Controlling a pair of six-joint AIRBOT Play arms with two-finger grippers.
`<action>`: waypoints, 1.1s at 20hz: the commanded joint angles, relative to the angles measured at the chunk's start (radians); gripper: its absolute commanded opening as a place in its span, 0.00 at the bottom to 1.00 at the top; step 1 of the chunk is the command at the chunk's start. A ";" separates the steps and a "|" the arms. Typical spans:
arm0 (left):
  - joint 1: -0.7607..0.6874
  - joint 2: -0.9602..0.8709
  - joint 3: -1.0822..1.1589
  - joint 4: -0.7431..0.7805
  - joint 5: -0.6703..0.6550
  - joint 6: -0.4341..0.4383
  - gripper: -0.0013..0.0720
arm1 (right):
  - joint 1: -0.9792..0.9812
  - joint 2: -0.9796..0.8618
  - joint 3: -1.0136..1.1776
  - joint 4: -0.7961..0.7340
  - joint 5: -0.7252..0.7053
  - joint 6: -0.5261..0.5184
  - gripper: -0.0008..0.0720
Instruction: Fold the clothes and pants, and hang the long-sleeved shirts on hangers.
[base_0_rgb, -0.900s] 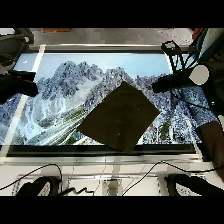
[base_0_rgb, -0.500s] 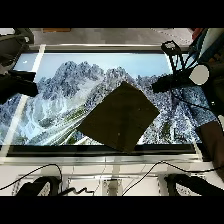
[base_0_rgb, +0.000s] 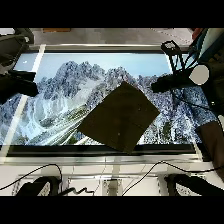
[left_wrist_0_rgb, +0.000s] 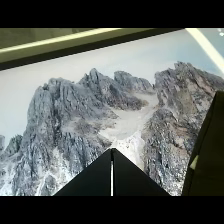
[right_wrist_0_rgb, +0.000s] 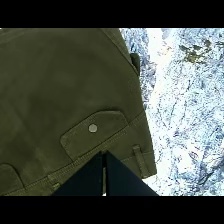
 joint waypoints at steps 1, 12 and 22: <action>0.001 0.001 0.001 -0.048 0.000 0.000 0.03 | 0.001 -0.002 -0.001 0.012 0.058 0.000 0.07; 0.000 0.001 0.001 -0.121 0.000 -0.001 0.03 | -0.008 0.076 -0.771 0.524 0.072 -0.243 0.07; 0.001 -0.078 0.000 -0.119 -0.235 -0.046 0.67 | -0.007 0.122 -1.174 0.993 -0.311 -0.152 0.60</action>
